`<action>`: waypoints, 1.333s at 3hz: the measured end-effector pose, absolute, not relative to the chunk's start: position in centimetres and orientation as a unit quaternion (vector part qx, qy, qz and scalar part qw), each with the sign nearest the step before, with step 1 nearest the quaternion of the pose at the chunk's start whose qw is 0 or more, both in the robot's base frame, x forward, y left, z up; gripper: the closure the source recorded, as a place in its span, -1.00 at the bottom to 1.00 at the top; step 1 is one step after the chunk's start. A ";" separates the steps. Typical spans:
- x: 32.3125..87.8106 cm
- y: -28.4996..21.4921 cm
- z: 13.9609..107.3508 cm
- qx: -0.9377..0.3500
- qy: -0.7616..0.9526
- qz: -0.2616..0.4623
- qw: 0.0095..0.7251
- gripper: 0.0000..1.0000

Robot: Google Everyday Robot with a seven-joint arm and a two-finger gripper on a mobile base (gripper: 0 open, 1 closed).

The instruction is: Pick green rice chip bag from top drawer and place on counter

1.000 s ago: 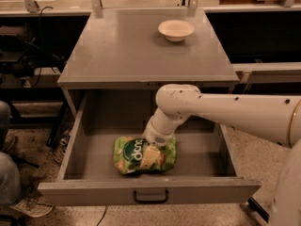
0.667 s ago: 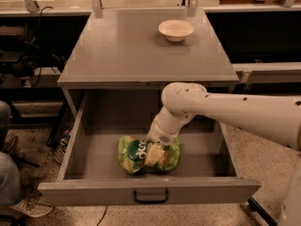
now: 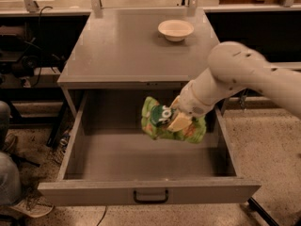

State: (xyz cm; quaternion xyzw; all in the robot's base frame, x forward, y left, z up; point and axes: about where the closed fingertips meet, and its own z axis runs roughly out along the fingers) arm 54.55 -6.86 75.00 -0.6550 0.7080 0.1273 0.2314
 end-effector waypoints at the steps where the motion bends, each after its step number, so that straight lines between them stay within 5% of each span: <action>1: 57.2 -11.3 82.8 -0.646 0.705 0.076 0.284 1.00; 4: 61.2 -13.1 88.6 -0.621 0.700 0.042 0.350 1.00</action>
Offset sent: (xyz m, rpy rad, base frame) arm 0.0895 -0.0879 0.1850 0.0403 -0.3326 -0.0902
